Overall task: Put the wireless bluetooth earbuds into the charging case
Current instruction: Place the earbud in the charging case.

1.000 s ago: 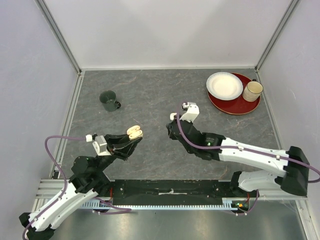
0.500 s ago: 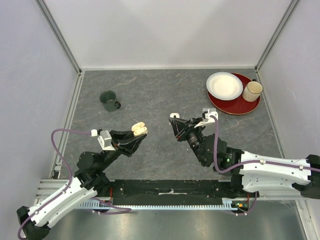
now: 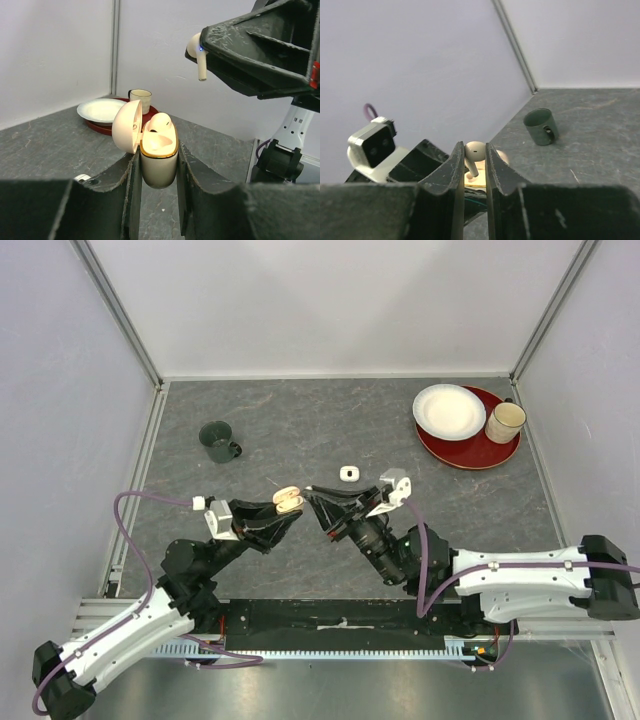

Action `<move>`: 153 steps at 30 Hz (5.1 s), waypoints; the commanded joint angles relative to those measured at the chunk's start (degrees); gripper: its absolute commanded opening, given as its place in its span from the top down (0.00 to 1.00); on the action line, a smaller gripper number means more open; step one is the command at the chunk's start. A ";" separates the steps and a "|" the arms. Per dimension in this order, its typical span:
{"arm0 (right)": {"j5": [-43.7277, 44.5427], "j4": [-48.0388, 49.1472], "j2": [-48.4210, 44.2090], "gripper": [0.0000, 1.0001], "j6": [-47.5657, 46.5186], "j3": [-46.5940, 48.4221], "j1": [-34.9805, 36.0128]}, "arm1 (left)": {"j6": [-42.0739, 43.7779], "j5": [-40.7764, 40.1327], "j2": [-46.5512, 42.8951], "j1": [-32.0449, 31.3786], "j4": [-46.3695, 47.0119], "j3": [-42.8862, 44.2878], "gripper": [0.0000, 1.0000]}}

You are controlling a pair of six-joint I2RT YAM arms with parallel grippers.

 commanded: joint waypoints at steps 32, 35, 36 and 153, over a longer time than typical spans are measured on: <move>-1.80 7.00 9.57 1.00 -7.20 3.57 2.66 | -2.08 7.40 3.47 -0.17 8.66 1.61 0.98; -1.36 6.12 9.57 1.00 -7.38 3.66 2.58 | -2.34 7.40 3.29 -0.17 9.01 1.78 0.98; -1.27 6.03 9.57 1.00 -7.29 3.58 2.58 | -2.25 7.14 3.29 -0.17 8.92 1.78 0.98; 7.78 -12.25 6.94 0.67 -6.85 8.85 4.51 | -0.76 5.47 3.73 -0.26 10.33 2.93 0.98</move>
